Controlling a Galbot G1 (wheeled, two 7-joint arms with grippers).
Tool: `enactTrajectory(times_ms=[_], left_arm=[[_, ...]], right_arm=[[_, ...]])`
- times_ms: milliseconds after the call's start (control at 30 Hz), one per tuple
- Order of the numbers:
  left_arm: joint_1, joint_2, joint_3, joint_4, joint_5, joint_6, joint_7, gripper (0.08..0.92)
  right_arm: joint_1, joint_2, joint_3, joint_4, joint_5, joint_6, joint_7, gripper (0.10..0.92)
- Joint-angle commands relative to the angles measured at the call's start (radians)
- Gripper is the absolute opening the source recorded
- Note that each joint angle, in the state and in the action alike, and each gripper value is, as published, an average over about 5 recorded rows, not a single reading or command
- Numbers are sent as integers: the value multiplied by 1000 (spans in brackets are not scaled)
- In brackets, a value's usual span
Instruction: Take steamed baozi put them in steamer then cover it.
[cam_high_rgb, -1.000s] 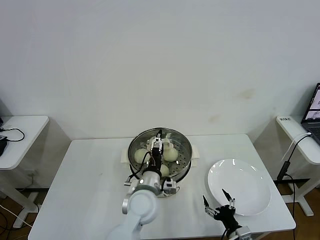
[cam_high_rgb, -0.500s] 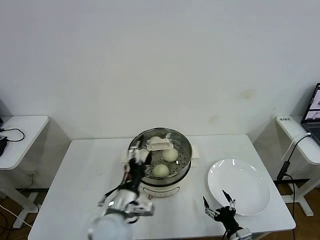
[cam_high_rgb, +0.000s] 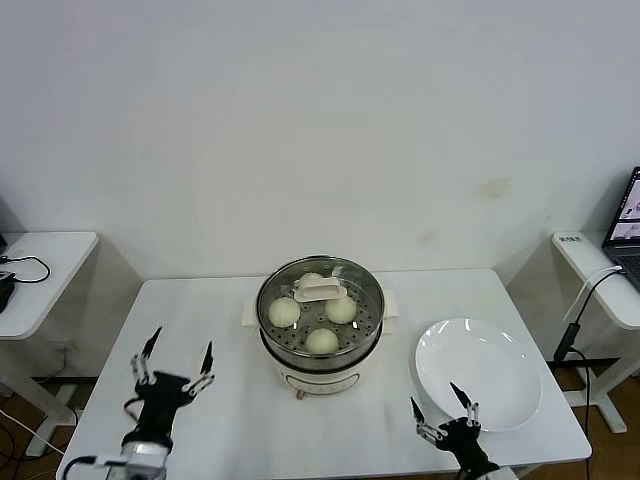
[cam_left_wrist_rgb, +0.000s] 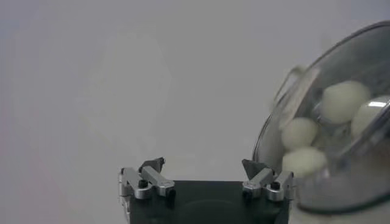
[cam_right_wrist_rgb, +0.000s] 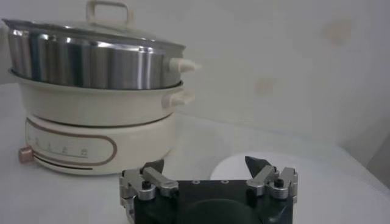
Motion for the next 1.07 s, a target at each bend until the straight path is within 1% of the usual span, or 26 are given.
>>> enactTrajectory(times_ms=[33, 167, 300, 367, 667, 1067], left_arm=[[224, -30, -92, 68, -477, -176, -44, 823], [231, -47, -73, 126, -441, -237, -36, 823], [236, -55, -51, 147, -415, -277, -63, 823], [239, -56, -43, 150, -413, -277, -70, 823], [243, -63, -6, 140, -374, -284, -44, 823], [221, -58, -14, 139, -377, -276, -54, 823]], right_arm=[[-78, -70, -13, 39, 95, 26, 21, 823], [-88, -76, -27, 34, 107, 35, 28, 823], [-100, -76, -36, 34, 107, 39, 30, 823], [-105, -75, -38, 37, 107, 39, 31, 823], [-111, -73, -59, 43, 104, 34, 33, 823], [-116, -80, -72, 56, 114, 20, 42, 823]])
